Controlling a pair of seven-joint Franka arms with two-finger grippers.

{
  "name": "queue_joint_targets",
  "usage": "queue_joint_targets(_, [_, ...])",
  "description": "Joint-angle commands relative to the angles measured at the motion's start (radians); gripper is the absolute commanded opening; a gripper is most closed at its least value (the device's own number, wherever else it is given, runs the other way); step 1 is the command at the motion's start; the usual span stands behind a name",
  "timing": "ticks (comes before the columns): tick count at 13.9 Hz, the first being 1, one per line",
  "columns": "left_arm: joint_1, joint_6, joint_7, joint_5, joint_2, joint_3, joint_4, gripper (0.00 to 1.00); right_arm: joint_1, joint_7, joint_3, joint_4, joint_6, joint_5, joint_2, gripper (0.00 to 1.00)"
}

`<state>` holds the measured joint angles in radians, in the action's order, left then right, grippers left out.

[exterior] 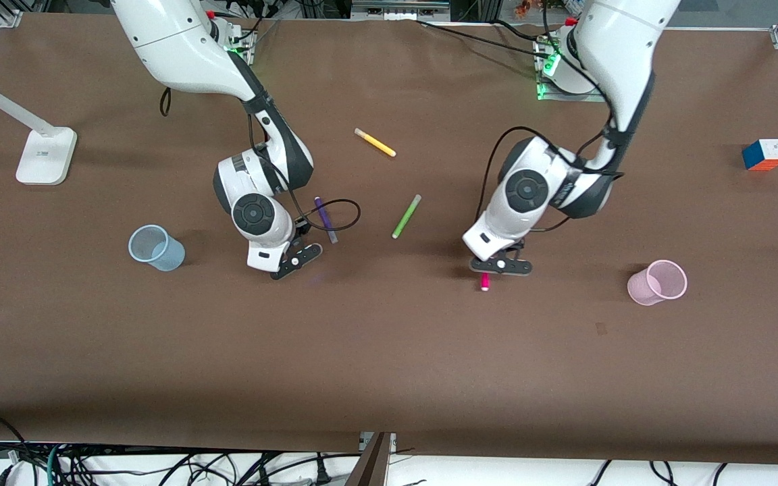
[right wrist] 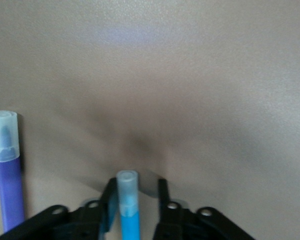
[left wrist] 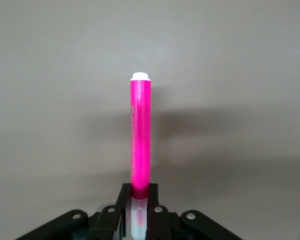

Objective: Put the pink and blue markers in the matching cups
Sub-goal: 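Carry the blue marker to the blue cup while the left gripper carries pink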

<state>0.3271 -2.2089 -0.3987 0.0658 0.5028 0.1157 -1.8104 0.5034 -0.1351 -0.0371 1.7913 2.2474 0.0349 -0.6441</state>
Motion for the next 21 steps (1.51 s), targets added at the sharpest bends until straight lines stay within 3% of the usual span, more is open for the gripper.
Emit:
queue_joint_targets(1, [-0.086, 0.292, 0.136, -0.004, -0.038, 0.005, 0.141, 0.0, 0.01, -0.005, -0.004, 0.04, 0.021, 0.003, 0.024, 0.12])
queue_joint_targets(4, [-0.184, 0.605, 0.379, 0.011, -0.035, -0.005, 0.29, 0.0, 0.01, -0.006, -0.006, 0.036, 0.027, 0.0, 0.024, 0.03])
queue_joint_targets(6, [-0.255, 0.707, 0.553, 0.052, -0.038, -0.011, 0.319, 0.0, 0.01, -0.02, -0.013, 0.027, 0.028, 0.0, 0.038, 0.02])
queue_joint_targets(9, [-0.307, 0.84, 0.694, 0.228, -0.036, -0.011, 0.388, 0.0, 0.003, -0.062, -0.059, 0.011, -0.001, -0.001, 0.116, 0.02])
queue_joint_targets(13, [-0.313, 0.856, 0.845, 0.474, -0.018, -0.011, 0.381, 0.0, 0.0, -0.22, -0.15, -0.102, -0.208, 0.005, 0.176, 0.02])
queue_joint_targets(18, [-0.306, 0.857, 0.917, 0.598, 0.04, -0.011, 0.356, 0.0, -0.008, -0.46, -0.24, -0.144, -0.276, 0.032, 0.25, 0.02])
queue_joint_targets(21, [-0.303, 0.864, 0.909, 0.631, 0.066, -0.013, 0.342, 0.0, -0.014, -0.66, -0.314, -0.144, -0.327, 0.164, 0.271, 0.02])
